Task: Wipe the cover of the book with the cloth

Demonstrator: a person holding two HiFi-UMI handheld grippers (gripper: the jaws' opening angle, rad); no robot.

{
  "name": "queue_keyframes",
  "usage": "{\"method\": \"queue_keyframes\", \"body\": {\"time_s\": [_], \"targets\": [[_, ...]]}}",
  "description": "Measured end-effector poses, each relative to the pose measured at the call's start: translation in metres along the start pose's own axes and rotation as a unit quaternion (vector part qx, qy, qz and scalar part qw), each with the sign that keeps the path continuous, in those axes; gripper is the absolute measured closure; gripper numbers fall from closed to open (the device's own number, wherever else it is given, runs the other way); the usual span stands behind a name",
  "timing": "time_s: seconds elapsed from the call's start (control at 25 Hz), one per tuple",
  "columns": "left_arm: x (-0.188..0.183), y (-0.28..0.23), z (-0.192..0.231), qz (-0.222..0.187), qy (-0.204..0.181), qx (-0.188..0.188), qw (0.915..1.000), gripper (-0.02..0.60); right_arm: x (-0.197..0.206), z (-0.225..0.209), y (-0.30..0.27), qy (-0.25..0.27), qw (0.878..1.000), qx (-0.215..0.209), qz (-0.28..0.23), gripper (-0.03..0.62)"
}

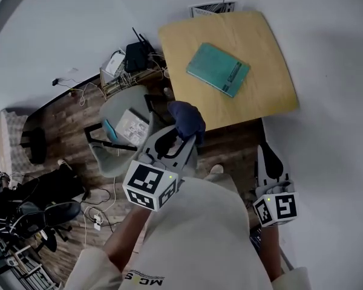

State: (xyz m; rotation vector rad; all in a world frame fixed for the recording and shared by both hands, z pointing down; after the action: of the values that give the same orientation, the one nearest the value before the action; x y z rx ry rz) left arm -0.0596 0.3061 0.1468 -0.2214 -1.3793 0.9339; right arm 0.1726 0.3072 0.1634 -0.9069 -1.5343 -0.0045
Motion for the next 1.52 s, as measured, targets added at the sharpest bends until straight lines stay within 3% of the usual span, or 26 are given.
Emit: {"method": "queue_keyframes", "body": {"time_s": [0.4,0.6,0.84,1.12,1.52], "targets": [[-0.057,-0.042,0.089,0.024,-0.057,0.063,0.9961,0.442,-0.047,0.011,-0.079,-0.018,0.997,0.072,0.0,0.559],[-0.064,-0.062,0.118,0.046,-0.072,0.087,0.9925,0.442,-0.051,0.024,-0.106,-0.003,0.995,0.094,0.029,0.559],[-0.077,-0.094,0.132,0.076,-0.089,0.1,0.9881,0.442,-0.055,0.012,-0.136,-0.013,0.994,0.094,0.046,0.559],[-0.086,-0.147,0.145,0.115,-0.11,0.087,0.9834,0.442,-0.05,-0.019,-0.192,-0.023,0.995,0.073,0.065,0.559],[-0.076,-0.217,0.167,0.17,-0.108,0.063,0.9775,0.442,-0.035,-0.048,-0.266,-0.008,0.995,0.033,0.09,0.559]]}}
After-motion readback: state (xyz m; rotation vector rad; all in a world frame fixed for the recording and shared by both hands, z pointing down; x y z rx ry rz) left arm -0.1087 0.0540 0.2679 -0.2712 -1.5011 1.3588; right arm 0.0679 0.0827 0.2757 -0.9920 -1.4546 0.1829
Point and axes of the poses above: the fingertips, and each gripper's own axes: y backward along the fingers, z to its left, x out of its underside, the point moved 5 cm from there along y, backward along the fingers, and after that the axes turned 10 degrees about z, right-handed, at the moved point
